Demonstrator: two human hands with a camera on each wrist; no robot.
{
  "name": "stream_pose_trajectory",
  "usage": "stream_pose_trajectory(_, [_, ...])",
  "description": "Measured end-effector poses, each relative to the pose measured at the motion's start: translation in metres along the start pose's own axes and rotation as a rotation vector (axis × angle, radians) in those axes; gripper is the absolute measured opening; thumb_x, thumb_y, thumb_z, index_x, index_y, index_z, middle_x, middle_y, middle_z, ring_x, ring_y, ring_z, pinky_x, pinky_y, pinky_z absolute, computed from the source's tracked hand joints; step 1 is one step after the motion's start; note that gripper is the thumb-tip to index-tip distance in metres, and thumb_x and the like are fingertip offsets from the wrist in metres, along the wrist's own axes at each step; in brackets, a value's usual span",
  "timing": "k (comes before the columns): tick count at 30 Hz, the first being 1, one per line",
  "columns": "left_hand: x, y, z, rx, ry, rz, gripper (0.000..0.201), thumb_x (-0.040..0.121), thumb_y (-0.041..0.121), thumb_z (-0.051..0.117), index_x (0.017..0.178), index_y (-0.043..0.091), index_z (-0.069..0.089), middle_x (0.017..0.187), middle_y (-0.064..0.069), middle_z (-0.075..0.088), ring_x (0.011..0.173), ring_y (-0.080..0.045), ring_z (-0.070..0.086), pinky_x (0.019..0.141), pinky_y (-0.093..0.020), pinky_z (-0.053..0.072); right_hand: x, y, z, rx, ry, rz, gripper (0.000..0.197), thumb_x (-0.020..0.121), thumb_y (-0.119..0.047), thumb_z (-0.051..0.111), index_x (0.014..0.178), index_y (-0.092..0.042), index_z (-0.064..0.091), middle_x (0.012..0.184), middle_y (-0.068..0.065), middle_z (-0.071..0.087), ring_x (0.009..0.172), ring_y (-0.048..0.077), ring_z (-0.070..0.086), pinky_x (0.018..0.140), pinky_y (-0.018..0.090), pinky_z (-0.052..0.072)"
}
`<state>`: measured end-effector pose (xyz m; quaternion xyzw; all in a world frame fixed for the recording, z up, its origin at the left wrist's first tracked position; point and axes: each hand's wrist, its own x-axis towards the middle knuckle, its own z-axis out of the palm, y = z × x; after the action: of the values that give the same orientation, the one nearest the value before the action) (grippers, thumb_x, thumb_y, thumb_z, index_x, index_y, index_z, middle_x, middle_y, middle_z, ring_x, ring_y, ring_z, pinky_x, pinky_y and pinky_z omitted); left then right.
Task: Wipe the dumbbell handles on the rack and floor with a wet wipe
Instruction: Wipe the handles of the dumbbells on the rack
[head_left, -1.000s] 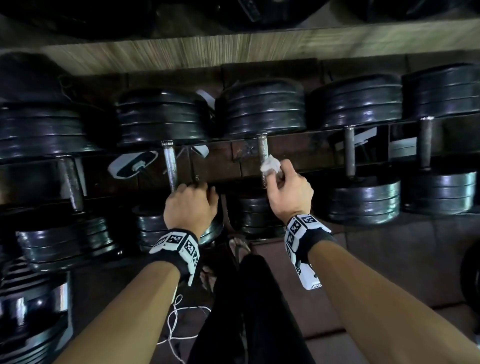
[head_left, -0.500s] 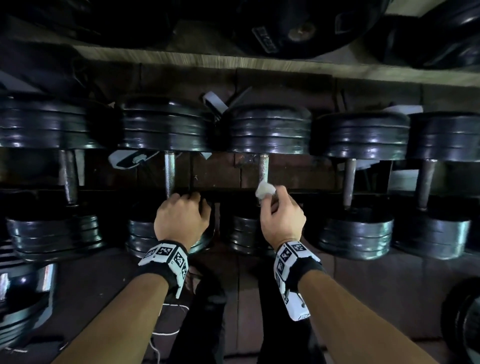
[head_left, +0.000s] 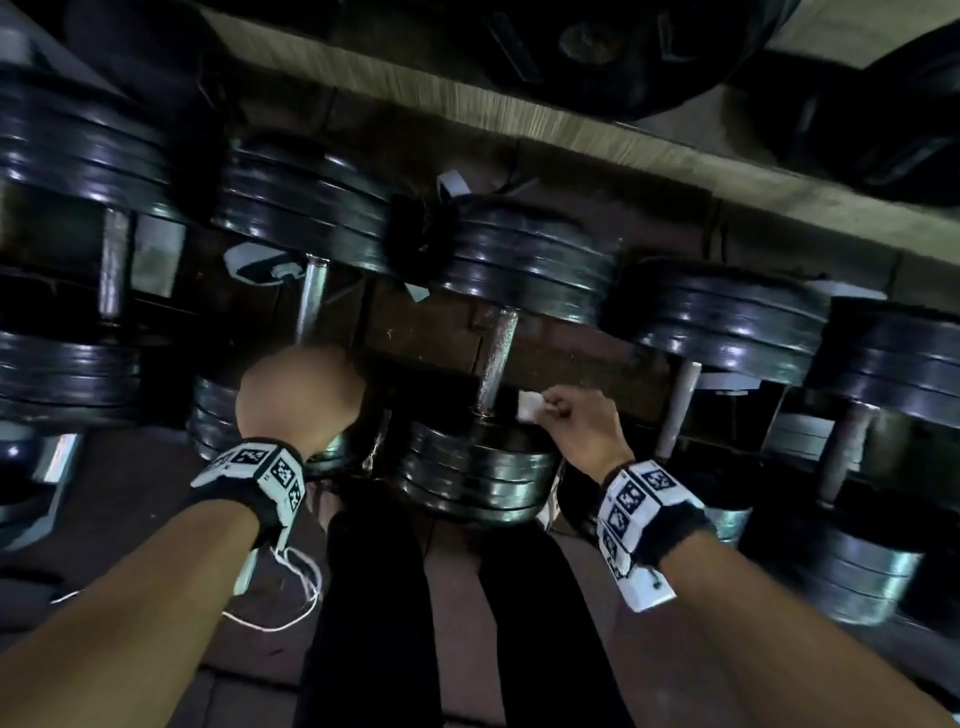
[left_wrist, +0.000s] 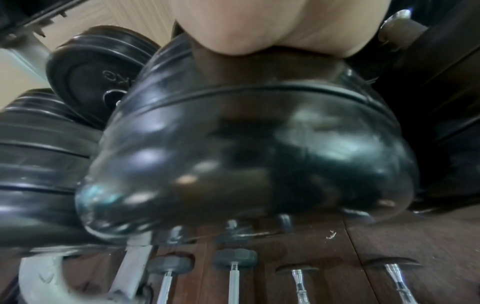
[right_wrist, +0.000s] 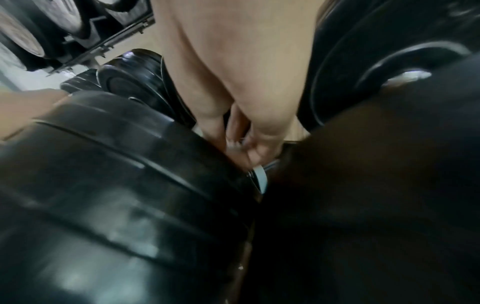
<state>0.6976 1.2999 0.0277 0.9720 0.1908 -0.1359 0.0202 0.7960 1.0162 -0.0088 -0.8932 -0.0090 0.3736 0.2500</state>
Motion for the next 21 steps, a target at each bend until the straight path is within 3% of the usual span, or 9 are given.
stream_pose_trajectory(7, [-0.001,-0.001,0.001,-0.008,-0.012,0.016,0.024,0.081,0.03,0.067,0.064,0.013,0.062,0.053,-0.006,0.052,0.051,-0.03,0.053,0.049,-0.025,0.029,0.02,-0.021,0.018,-0.037,-0.029,-0.121,0.016,0.095,-0.018,0.066,0.089,-0.005,0.074,0.081,0.003,0.064,0.078,0.014,0.055,0.064,0.016,0.029])
stream_pose_trajectory(10, [-0.001,-0.002,0.001,-0.017,-0.011,0.019,0.025,0.08,0.029,0.066,0.062,0.012,0.06,0.051,-0.005,0.051,0.05,-0.029,0.051,0.049,-0.025,0.027,0.027,-0.02,0.027,-0.019,-0.113,-0.128,0.01,0.089,-0.012,0.072,0.091,-0.003,0.074,0.085,0.005,0.066,0.084,0.015,0.057,0.068,0.02,0.033])
stream_pose_trajectory(14, [-0.001,-0.002,0.003,-0.034,0.012,0.027,0.025,0.08,0.027,0.067,0.062,0.011,0.061,0.051,-0.006,0.05,0.049,-0.025,0.042,0.05,-0.025,0.026,0.028,-0.017,0.026,0.079,-0.177,-0.164,0.016,0.089,-0.013,0.074,0.094,0.002,0.075,0.1,0.012,0.073,0.092,0.016,0.06,0.076,0.022,0.038])
stream_pose_trajectory(16, [-0.001,-0.003,0.002,-0.028,0.009,0.031,0.024,0.08,0.028,0.066,0.063,0.011,0.062,0.051,-0.006,0.049,0.05,-0.024,0.039,0.05,-0.025,0.026,0.026,-0.014,0.024,0.084,-0.186,-0.147,0.017,0.09,-0.018,0.075,0.093,-0.001,0.075,0.096,0.004,0.072,0.091,0.011,0.059,0.076,0.021,0.036])
stream_pose_trajectory(19, [-0.001,-0.004,0.004,-0.022,-0.003,0.035,0.025,0.082,0.029,0.065,0.065,0.011,0.062,0.052,-0.006,0.051,0.05,-0.028,0.049,0.05,-0.026,0.028,0.019,-0.008,0.019,0.103,-0.172,-0.166,0.018,0.091,-0.026,0.074,0.084,-0.009,0.075,0.08,-0.011,0.065,0.08,0.003,0.057,0.079,0.021,0.038])
stream_pose_trajectory(21, [0.0,-0.005,0.004,-0.027,-0.006,0.033,0.025,0.082,0.029,0.064,0.065,0.011,0.062,0.052,-0.005,0.051,0.051,-0.03,0.052,0.05,-0.026,0.03,0.011,-0.011,0.013,0.076,-0.198,-0.233,0.019,0.093,-0.03,0.072,0.083,-0.013,0.075,0.078,-0.011,0.065,0.077,0.002,0.057,0.076,0.018,0.04])
